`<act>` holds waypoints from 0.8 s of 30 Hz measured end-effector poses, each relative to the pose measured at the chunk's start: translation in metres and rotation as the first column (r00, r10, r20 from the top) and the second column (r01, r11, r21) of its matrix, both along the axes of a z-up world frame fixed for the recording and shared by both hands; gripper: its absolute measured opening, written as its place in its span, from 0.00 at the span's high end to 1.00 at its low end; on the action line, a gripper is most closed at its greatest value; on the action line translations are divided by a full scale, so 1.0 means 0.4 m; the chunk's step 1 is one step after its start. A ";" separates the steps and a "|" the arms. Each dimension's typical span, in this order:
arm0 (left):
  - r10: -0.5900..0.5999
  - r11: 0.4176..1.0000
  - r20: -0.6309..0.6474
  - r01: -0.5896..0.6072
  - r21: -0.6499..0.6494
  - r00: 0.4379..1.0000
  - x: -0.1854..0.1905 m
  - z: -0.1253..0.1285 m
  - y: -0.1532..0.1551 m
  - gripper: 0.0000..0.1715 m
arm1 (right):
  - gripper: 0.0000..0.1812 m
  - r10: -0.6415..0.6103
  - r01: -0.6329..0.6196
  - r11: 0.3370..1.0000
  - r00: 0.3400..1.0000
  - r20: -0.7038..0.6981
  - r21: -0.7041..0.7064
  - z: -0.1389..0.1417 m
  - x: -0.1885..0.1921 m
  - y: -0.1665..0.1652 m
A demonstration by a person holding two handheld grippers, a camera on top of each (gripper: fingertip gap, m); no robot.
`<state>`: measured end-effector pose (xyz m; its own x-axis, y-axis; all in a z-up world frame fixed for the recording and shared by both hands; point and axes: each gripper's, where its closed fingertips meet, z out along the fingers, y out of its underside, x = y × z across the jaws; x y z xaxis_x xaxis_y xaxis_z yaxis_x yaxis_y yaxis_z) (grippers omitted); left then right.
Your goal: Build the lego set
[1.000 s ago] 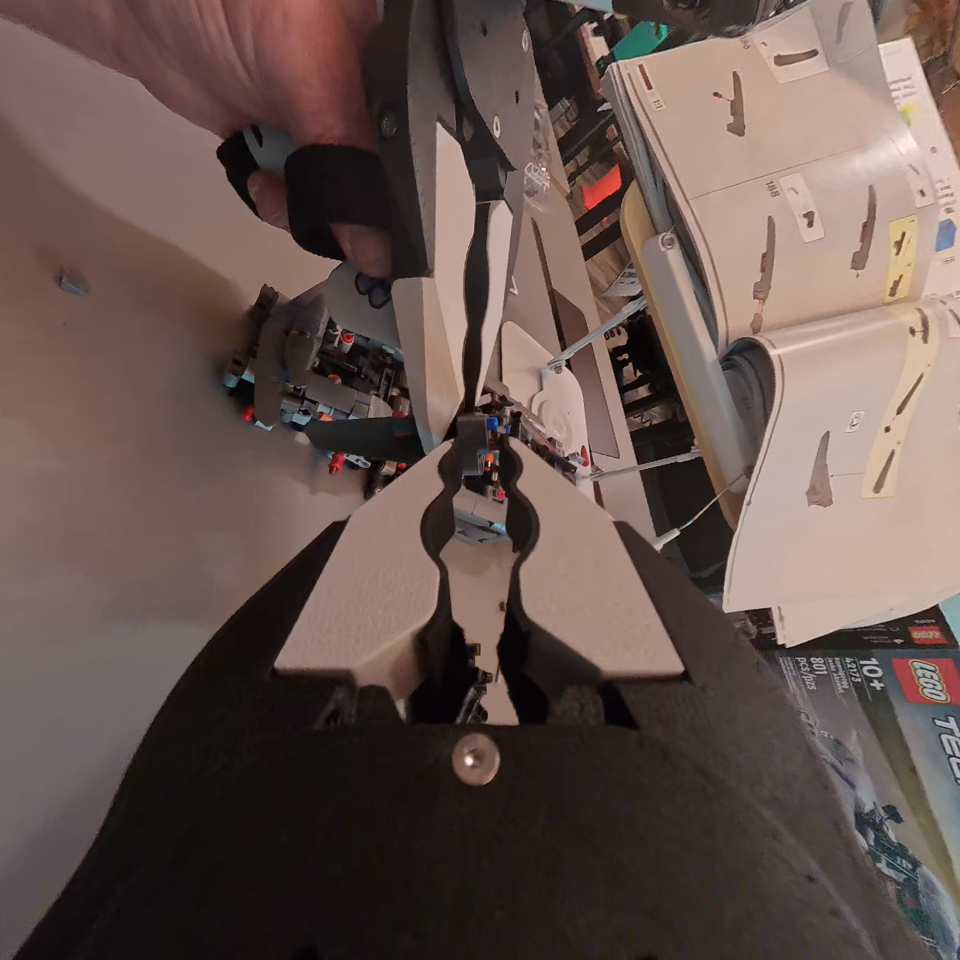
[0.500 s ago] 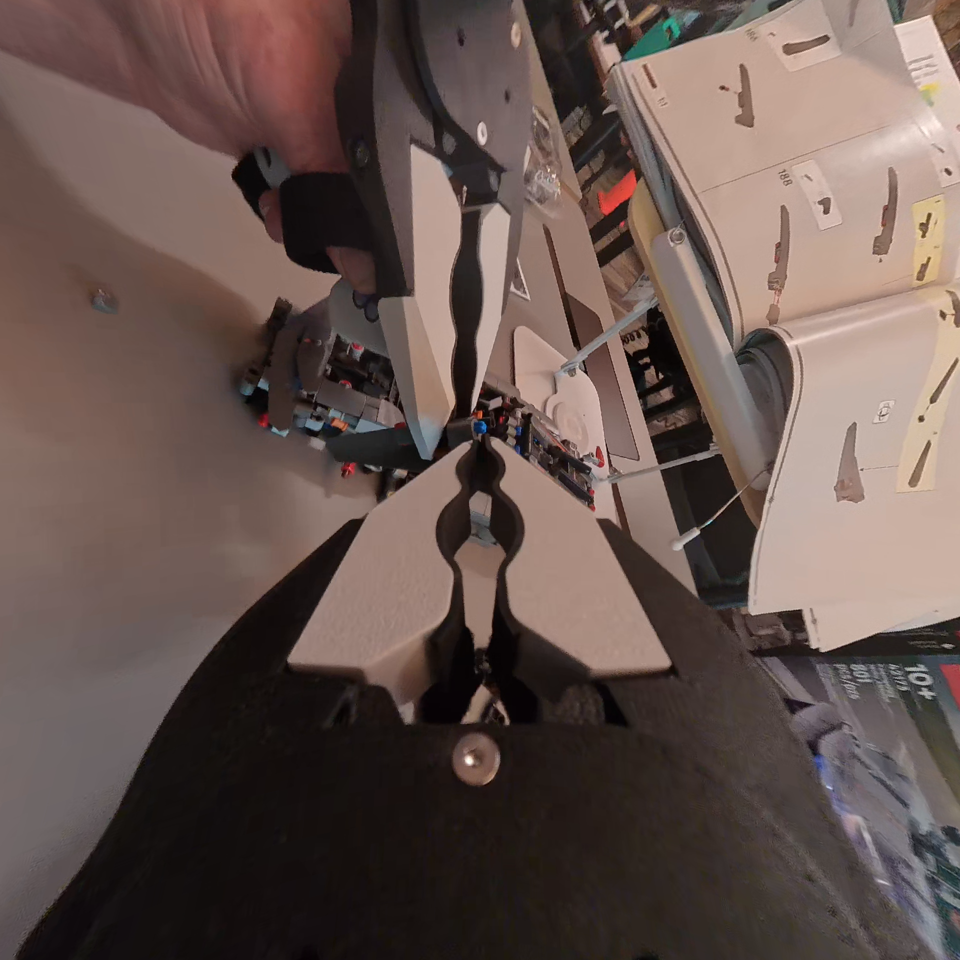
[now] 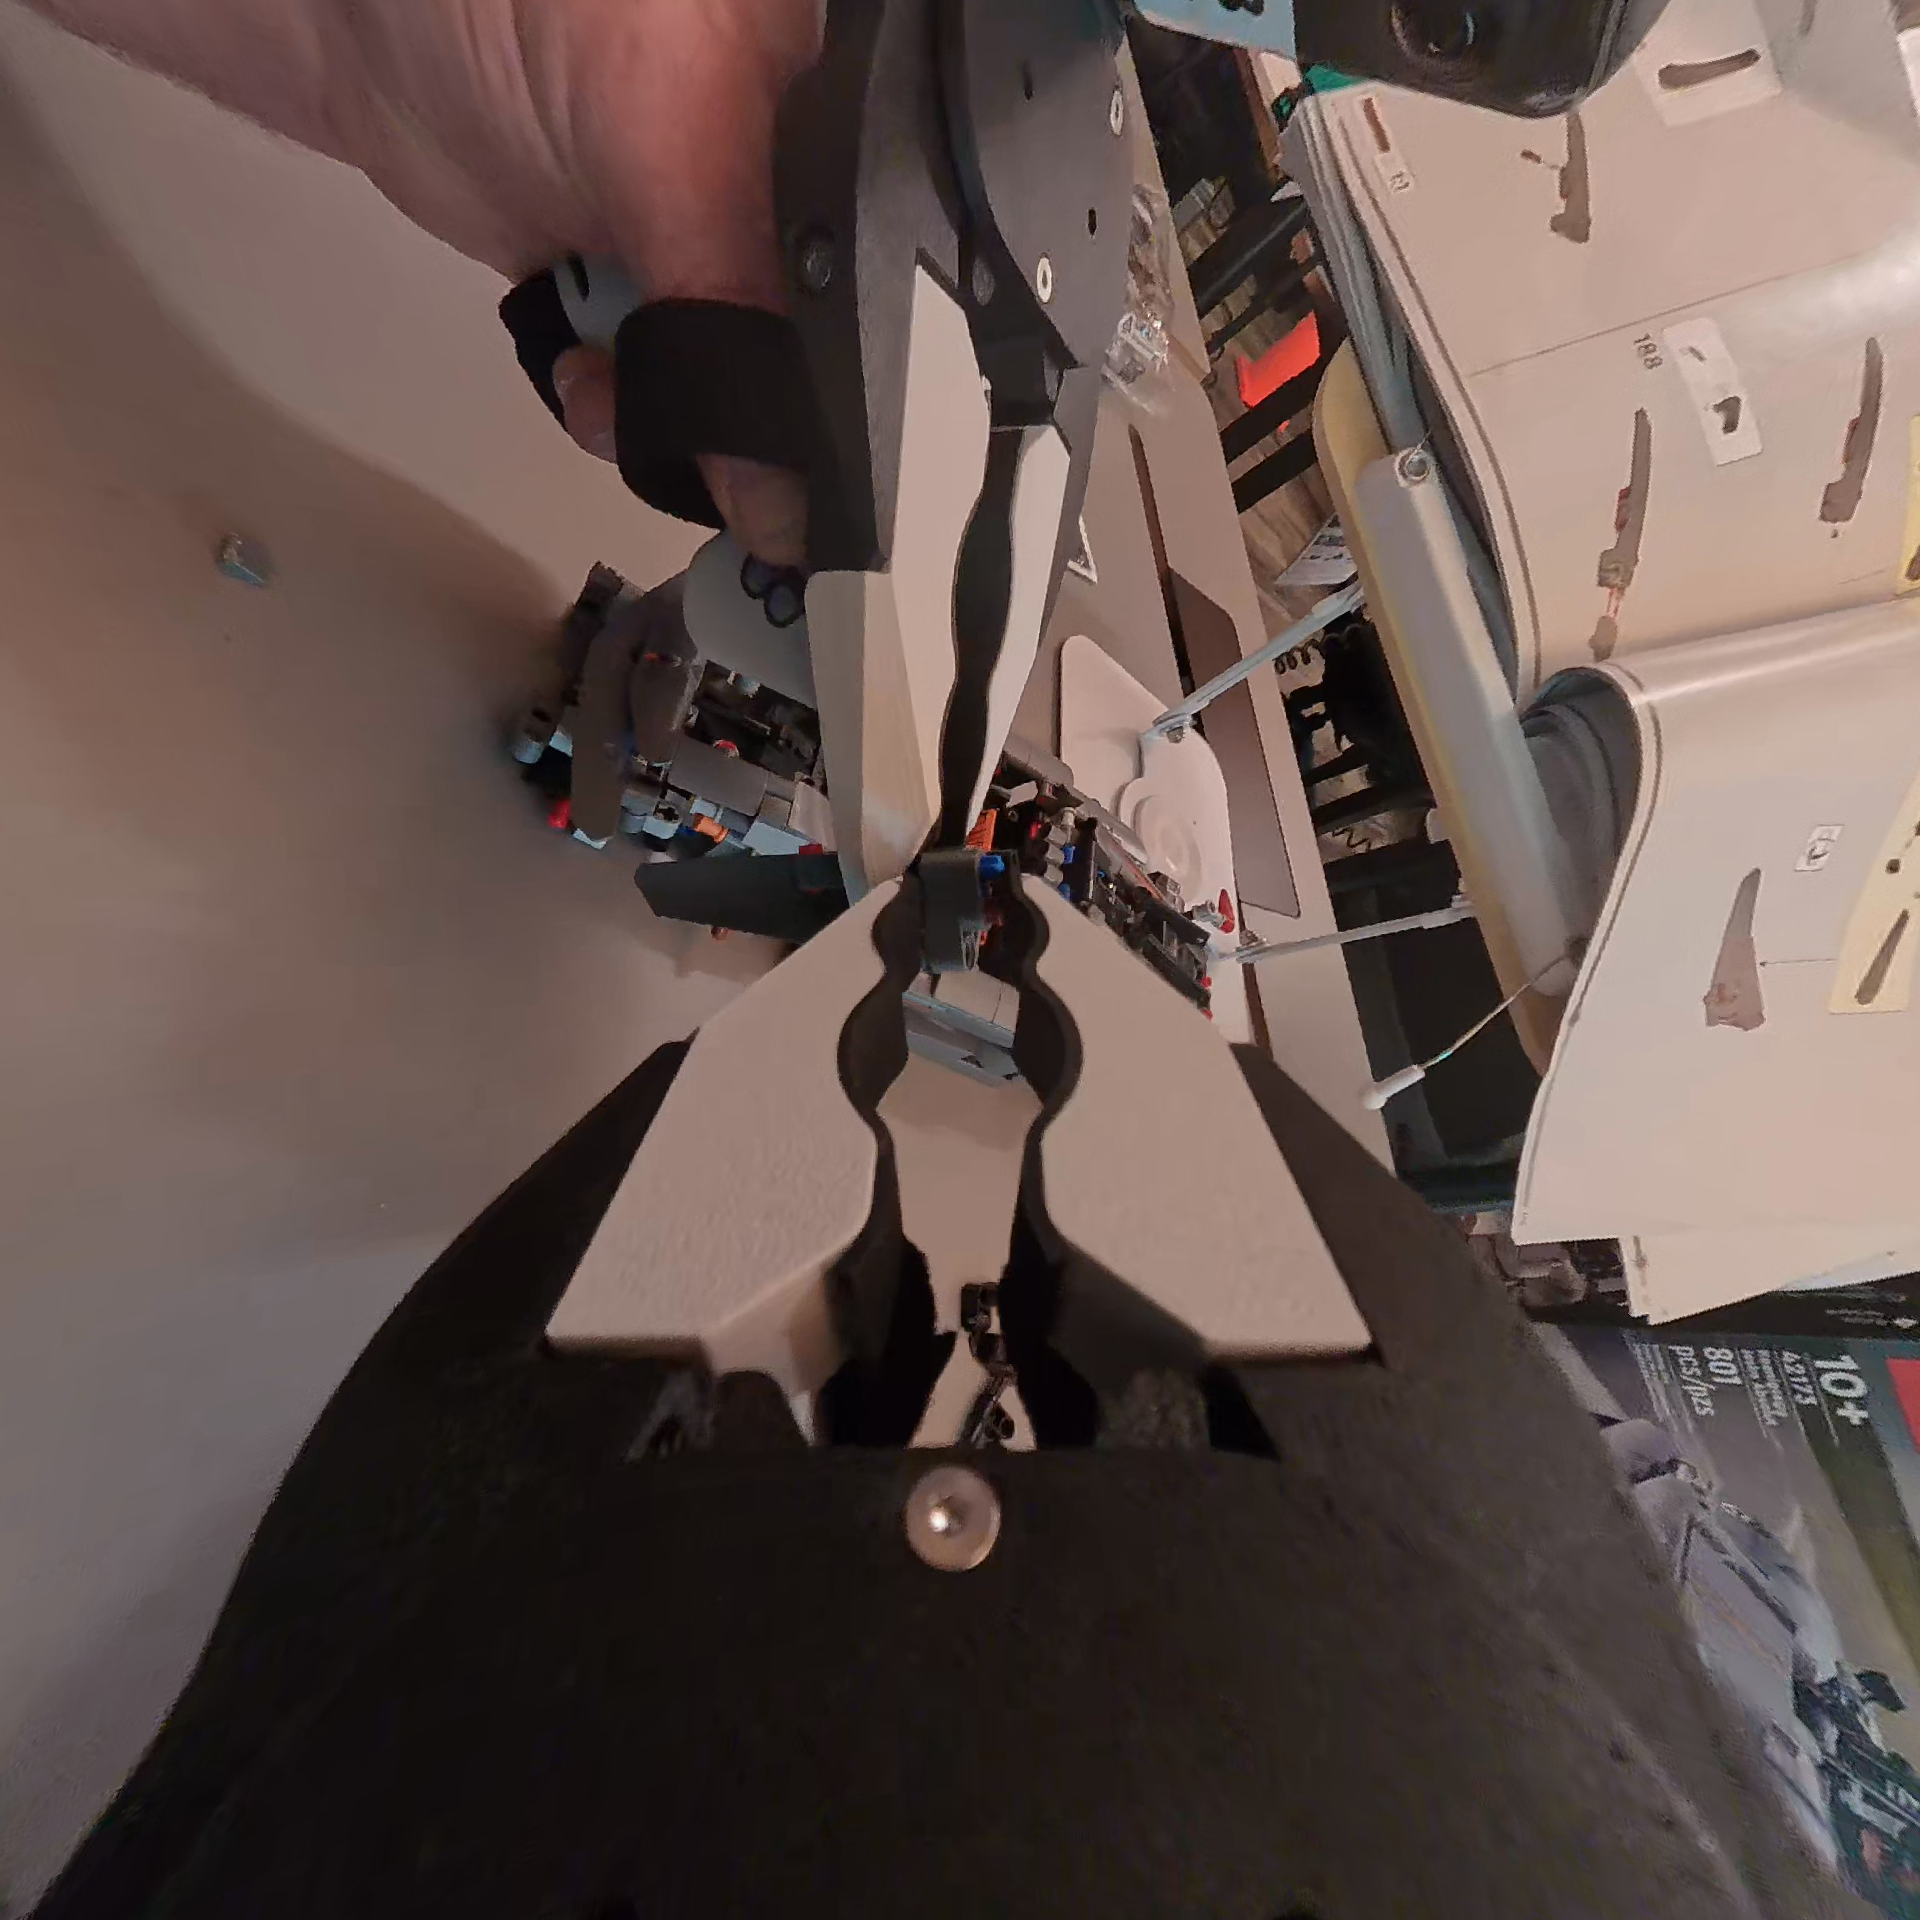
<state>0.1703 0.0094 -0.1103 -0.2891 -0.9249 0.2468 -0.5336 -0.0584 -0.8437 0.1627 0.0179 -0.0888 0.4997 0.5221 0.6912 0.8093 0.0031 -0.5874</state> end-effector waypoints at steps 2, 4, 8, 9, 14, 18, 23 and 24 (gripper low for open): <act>0.001 1.000 -0.005 -0.001 -0.002 1.000 0.000 -0.004 0.001 0.97 | 0.93 -0.011 0.011 1.000 1.000 0.000 -0.013 -0.005 0.000 0.002; 0.002 1.000 -0.018 -0.002 0.016 1.000 0.000 -0.013 0.002 0.97 | 0.94 -0.017 0.017 0.999 1.000 -0.005 -0.036 -0.013 0.000 0.002; 0.016 1.000 -0.020 -0.016 0.009 1.000 0.006 -0.016 0.005 0.97 | 0.94 -0.026 0.024 0.998 0.999 -0.028 -0.051 -0.017 0.000 0.004; 0.014 1.000 -0.027 -0.013 0.012 1.000 0.005 -0.020 0.003 0.97 | 0.94 -0.025 0.023 0.998 0.999 -0.027 -0.055 -0.020 0.000 0.004; 0.009 0.999 0.013 -0.008 -0.048 1.000 0.010 0.000 0.000 0.97 | 0.93 -0.018 0.006 0.996 0.991 -0.129 -0.089 -0.005 0.005 0.004; 0.000 0.997 0.006 0.001 -0.082 1.000 0.009 -0.001 -0.004 0.97 | 0.93 -0.014 0.009 0.998 0.996 -0.089 -0.058 0.001 0.008 0.000; -0.003 0.996 0.005 0.004 -0.089 1.000 0.008 0.002 -0.005 0.97 | 0.93 -0.013 0.011 0.999 0.999 -0.049 -0.036 0.002 0.008 -0.001; -0.008 0.995 0.003 0.008 -0.095 1.000 0.007 0.002 -0.006 0.97 | 0.93 -0.015 0.012 0.999 0.998 -0.057 -0.041 0.002 0.007 -0.001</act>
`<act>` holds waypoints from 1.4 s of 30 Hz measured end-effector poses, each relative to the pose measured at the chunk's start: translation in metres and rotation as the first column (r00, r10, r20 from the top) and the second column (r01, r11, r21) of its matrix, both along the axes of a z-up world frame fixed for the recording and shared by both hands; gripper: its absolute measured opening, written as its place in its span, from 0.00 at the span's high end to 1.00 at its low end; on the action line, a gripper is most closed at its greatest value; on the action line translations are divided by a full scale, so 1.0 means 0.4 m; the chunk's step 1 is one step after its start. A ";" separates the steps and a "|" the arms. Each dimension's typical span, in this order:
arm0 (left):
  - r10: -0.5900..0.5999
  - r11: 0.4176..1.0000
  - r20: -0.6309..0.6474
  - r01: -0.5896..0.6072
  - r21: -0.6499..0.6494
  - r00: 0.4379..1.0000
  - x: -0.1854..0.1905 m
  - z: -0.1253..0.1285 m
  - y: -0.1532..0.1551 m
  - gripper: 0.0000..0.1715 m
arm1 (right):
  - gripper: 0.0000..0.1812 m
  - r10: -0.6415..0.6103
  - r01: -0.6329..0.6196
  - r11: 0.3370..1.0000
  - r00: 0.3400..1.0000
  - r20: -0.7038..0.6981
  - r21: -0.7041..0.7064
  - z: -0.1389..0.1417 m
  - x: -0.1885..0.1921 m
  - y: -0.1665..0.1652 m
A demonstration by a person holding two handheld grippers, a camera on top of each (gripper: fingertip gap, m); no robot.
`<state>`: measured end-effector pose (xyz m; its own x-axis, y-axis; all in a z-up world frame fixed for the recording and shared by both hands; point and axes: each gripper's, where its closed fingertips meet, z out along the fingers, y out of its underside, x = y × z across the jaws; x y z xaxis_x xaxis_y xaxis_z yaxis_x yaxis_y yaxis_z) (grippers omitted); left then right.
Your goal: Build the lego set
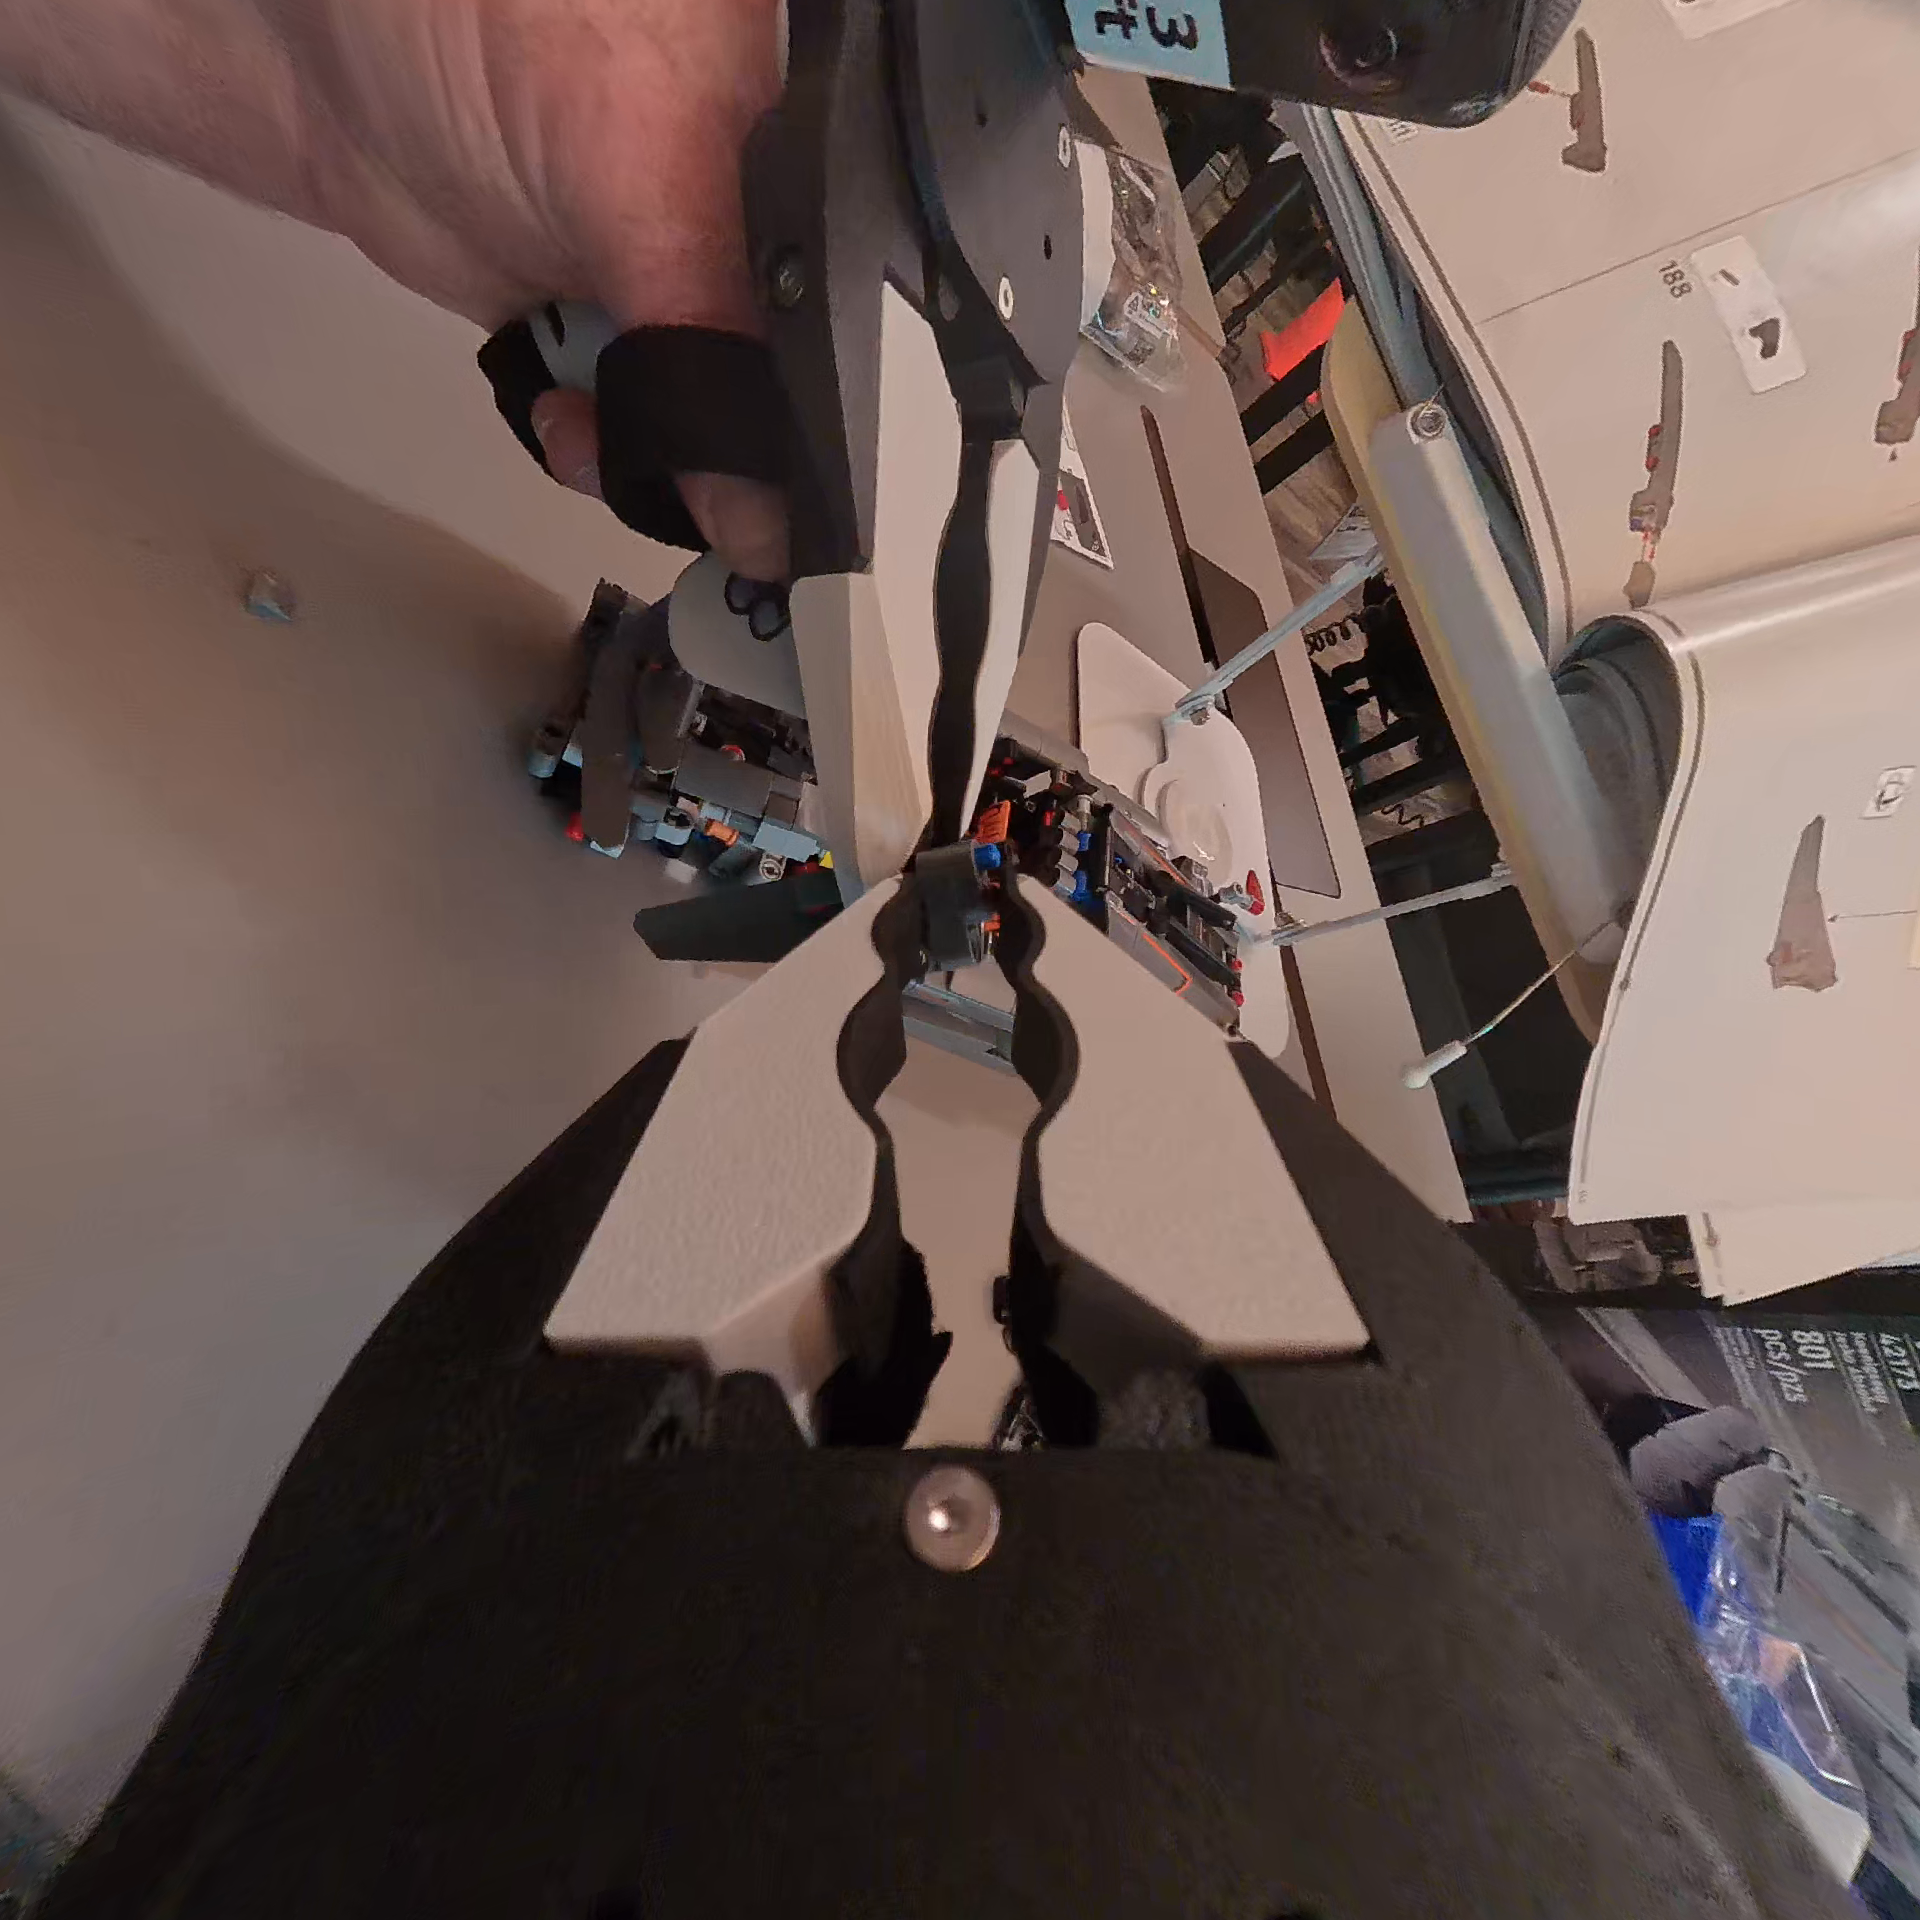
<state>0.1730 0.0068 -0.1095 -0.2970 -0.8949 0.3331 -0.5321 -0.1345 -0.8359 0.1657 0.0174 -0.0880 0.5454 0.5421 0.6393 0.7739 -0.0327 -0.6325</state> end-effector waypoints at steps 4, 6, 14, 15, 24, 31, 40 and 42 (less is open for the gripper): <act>0.002 1.000 -0.008 -0.002 -0.004 1.000 0.000 -0.005 0.002 0.97 | 0.93 -0.012 0.012 1.000 1.000 0.020 -0.008 -0.006 0.000 0.002; -0.002 1.000 -0.022 0.002 -0.001 1.000 -0.001 -0.015 -0.001 0.97 | 0.94 -0.016 0.017 1.000 0.998 0.056 -0.017 -0.015 -0.001 -0.001; 0.001 1.000 -0.049 -0.001 0.004 0.999 0.002 -0.030 -0.002 0.97 | 0.95 -0.018 0.022 0.998 0.997 0.071 -0.053 -0.033 0.000 -0.004; -0.008 1.000 -0.033 0.008 -0.021 0.999 0.001 -0.021 -0.003 0.97 | 0.94 -0.015 0.017 0.998 0.999 0.047 -0.053 -0.028 -0.001 -0.003; -0.013 0.988 0.061 0.022 -0.155 0.998 0.001 0.030 0.008 0.97 | 0.87 0.010 -0.043 0.993 0.956 -0.292 -0.108 0.031 0.021 -0.009; -0.045 0.998 0.097 0.048 -0.035 0.994 -0.001 0.038 -0.009 0.96 | 0.95 0.041 -0.144 0.970 0.889 -0.456 -0.194 0.027 0.014 -0.022; -0.052 0.998 0.188 0.045 0.037 0.981 -0.001 0.069 -0.009 0.96 | 0.96 0.075 -0.200 0.967 0.815 -0.574 -0.157 0.062 0.010 -0.027; -0.020 0.987 0.209 -0.014 0.159 0.978 0.004 0.072 0.005 0.96 | 0.94 0.067 -0.191 0.970 0.806 -0.589 -0.151 0.068 0.009 -0.022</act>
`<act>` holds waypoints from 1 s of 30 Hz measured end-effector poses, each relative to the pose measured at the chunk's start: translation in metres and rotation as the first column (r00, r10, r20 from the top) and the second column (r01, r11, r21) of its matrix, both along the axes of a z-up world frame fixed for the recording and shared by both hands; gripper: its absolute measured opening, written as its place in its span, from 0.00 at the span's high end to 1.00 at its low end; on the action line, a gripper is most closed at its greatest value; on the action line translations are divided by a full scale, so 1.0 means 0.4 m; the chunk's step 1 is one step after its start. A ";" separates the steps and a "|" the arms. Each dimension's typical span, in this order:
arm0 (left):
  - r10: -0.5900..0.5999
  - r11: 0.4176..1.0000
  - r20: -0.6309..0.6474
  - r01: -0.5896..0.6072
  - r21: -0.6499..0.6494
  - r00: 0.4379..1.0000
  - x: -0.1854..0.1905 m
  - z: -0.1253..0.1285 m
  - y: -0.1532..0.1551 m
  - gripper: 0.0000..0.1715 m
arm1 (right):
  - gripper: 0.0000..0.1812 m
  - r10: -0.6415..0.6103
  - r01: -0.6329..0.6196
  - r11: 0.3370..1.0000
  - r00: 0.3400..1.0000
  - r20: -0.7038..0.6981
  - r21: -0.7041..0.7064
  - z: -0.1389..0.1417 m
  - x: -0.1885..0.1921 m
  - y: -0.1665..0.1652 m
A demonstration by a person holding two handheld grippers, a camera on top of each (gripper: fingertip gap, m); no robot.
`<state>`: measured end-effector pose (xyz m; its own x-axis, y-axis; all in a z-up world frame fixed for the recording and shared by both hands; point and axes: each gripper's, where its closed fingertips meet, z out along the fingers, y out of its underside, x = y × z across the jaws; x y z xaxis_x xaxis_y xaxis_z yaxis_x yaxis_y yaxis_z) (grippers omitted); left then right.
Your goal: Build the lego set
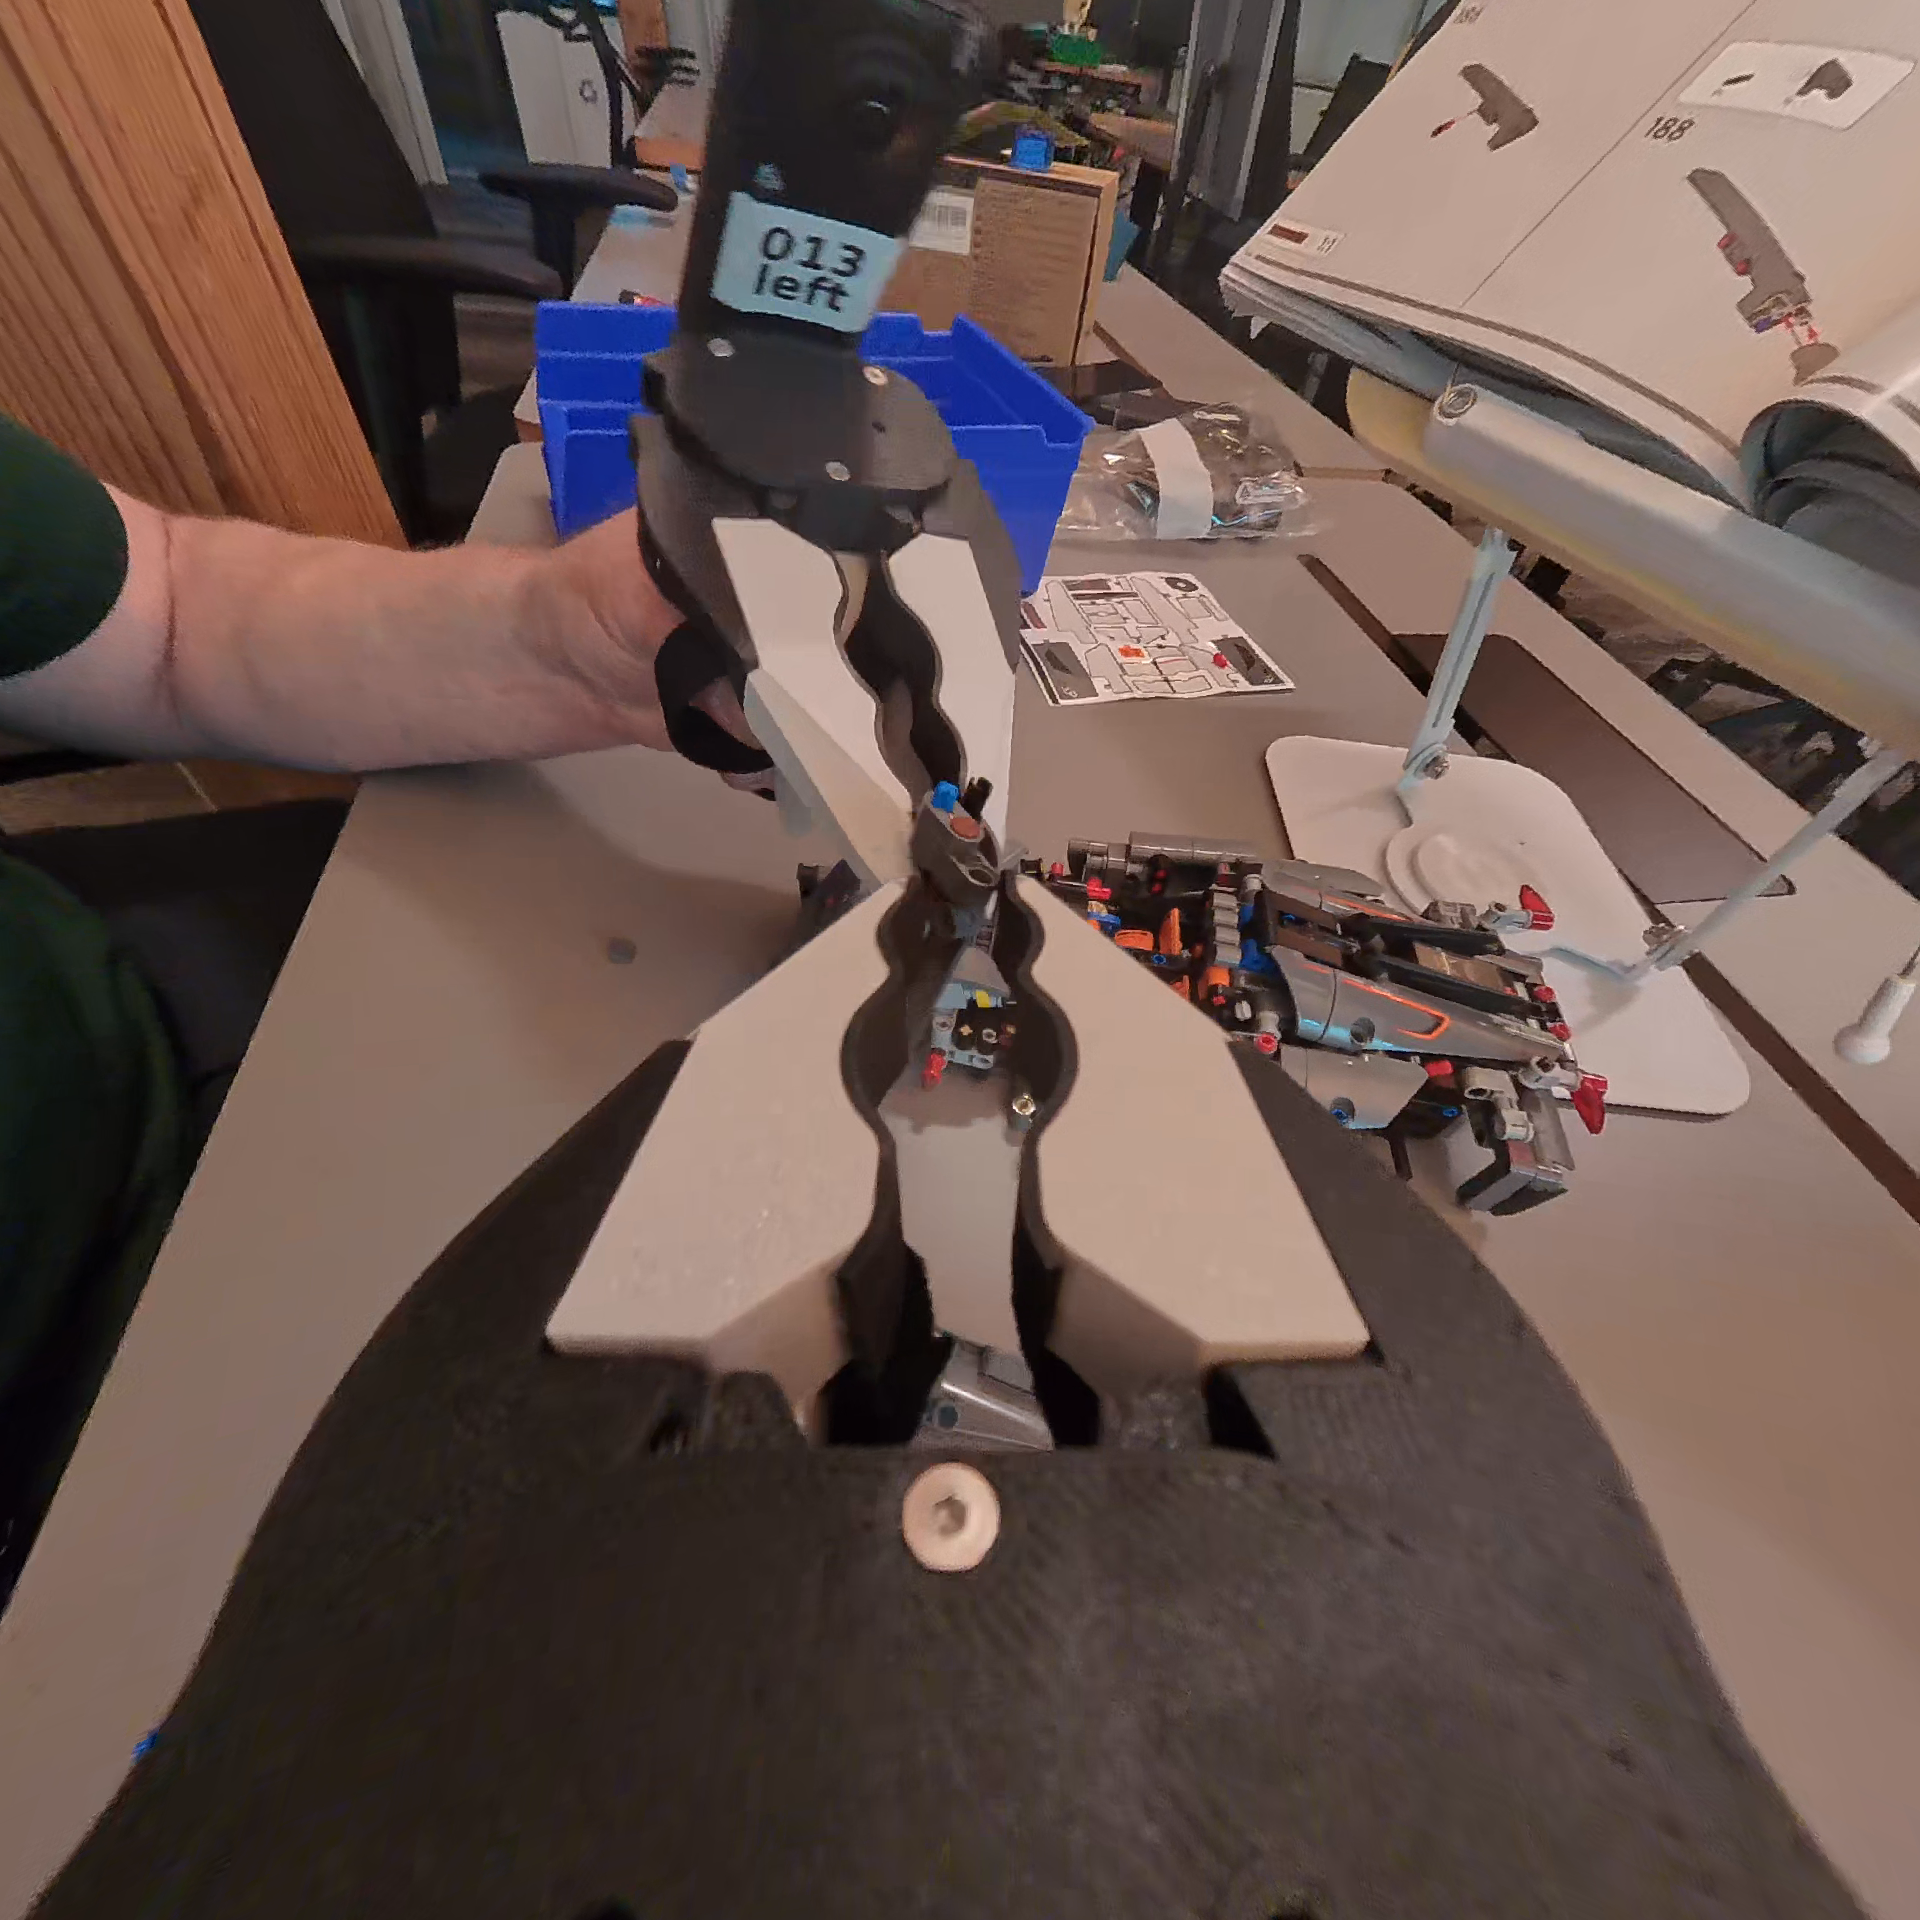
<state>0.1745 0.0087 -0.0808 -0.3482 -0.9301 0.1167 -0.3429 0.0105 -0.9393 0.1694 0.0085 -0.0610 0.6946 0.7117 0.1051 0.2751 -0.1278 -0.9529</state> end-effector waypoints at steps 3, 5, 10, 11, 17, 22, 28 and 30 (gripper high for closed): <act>0.068 0.967 0.052 -0.078 0.241 0.996 0.005 0.004 0.006 0.96 | 0.90 -0.001 0.000 1.000 1.000 -0.027 -0.025 -0.003 -0.005 0.005; 0.068 0.946 0.081 -0.090 0.311 0.994 0.005 0.012 -0.005 0.96 | 0.94 0.020 -0.020 0.999 1.000 -0.016 -0.035 -0.013 -0.012 0.002; 0.020 0.961 0.118 -0.052 0.273 0.993 -0.001 0.027 -0.019 0.96 | 0.95 0.058 -0.059 0.998 0.997 -0.043 -0.019 0.002 -0.019 -0.011; 0.020 0.959 0.123 -0.054 0.277 0.992 0.001 0.027 -0.019 0.97 | 0.95 0.058 -0.058 0.998 0.998 -0.037 -0.012 0.002 -0.018 -0.011; 0.010 0.971 0.176 -0.052 0.235 0.984 -0.004 0.052 -0.019 0.96 | 0.95 0.072 -0.071 0.997 0.991 -0.116 0.014 0.028 -0.015 -0.013; 0.022 0.983 0.135 -0.047 0.179 0.991 0.002 0.036 -0.006 0.86 | 0.95 0.106 -0.099 0.994 0.963 -0.249 0.040 0.064 -0.005 -0.019; -0.021 0.984 0.126 -0.002 0.178 0.992 0.008 0.025 -0.034 0.99 | 0.95 0.157 -0.142 0.987 0.938 -0.308 0.068 0.085 -0.014 -0.031; -0.014 0.982 0.123 -0.010 0.186 0.992 0.008 0.024 -0.034 1.00 | 0.95 0.154 -0.141 0.988 0.936 -0.317 0.065 0.084 -0.014 -0.028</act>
